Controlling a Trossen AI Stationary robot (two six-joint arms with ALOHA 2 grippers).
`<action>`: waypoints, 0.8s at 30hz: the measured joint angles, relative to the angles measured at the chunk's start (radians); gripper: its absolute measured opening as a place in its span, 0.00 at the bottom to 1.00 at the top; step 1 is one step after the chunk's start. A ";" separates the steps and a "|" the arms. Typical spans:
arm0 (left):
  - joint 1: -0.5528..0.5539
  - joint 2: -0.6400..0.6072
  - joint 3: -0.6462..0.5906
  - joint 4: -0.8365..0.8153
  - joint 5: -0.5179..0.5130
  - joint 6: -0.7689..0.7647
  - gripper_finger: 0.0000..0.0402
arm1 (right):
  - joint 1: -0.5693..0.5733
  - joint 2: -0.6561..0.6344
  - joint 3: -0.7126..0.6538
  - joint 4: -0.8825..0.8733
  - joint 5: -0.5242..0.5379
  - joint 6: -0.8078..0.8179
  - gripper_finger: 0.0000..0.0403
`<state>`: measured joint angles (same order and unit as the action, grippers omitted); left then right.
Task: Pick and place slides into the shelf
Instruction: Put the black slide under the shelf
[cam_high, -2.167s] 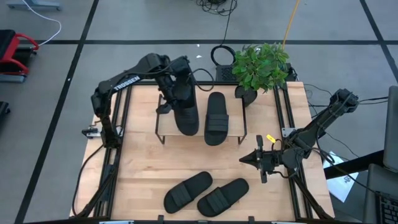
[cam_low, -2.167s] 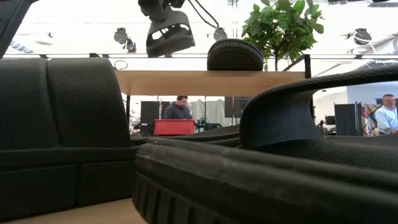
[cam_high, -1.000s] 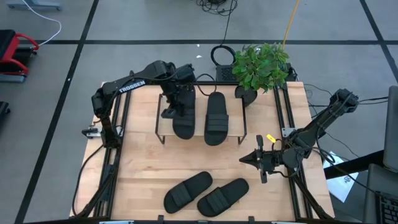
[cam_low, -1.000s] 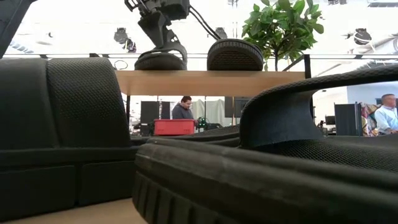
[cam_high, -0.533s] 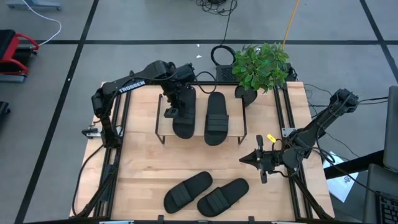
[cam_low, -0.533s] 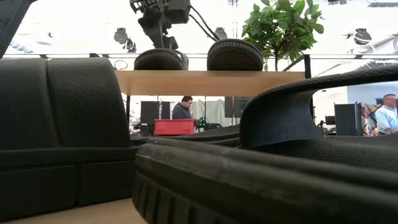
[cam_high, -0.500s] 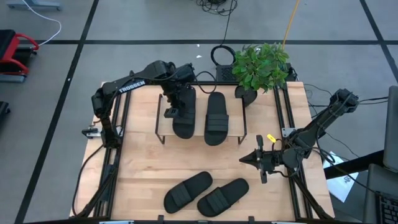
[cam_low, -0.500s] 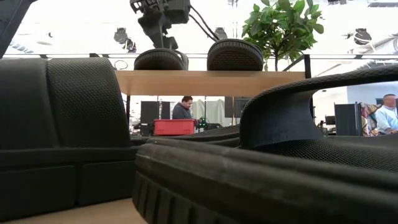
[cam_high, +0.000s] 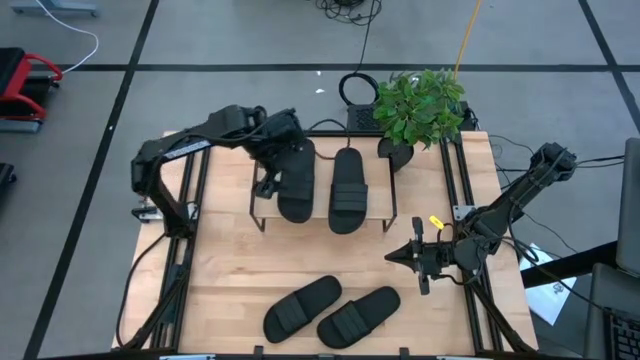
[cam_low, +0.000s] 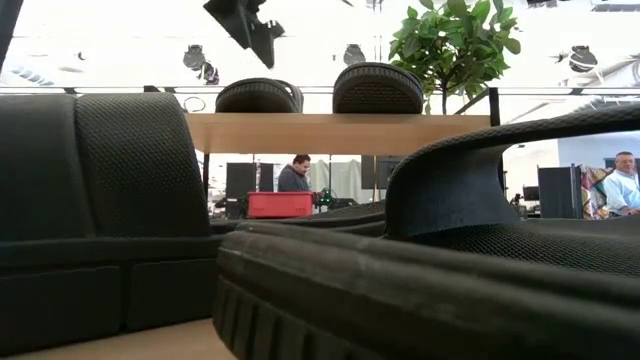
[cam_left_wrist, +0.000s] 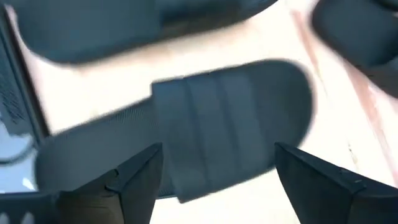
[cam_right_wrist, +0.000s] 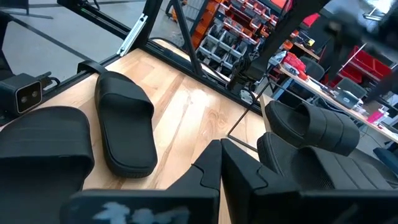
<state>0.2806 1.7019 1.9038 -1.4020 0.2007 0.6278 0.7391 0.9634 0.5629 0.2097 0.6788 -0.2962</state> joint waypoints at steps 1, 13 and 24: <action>-0.017 -0.021 0.000 0.000 -0.001 0.000 0.72 | 0.000 0.000 0.000 -0.003 0.000 0.000 0.00; -0.287 -0.272 -0.238 0.181 0.030 -0.155 0.07 | 0.000 0.000 0.000 -0.010 0.000 -0.001 0.00; -0.472 -0.496 -0.927 1.027 0.065 -0.310 0.01 | 0.000 0.000 0.000 0.002 -0.017 0.119 0.00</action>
<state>-0.1910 1.2061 0.9772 -0.3748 0.2656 0.3180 0.7391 0.9630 0.5629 0.2117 0.6621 -0.1770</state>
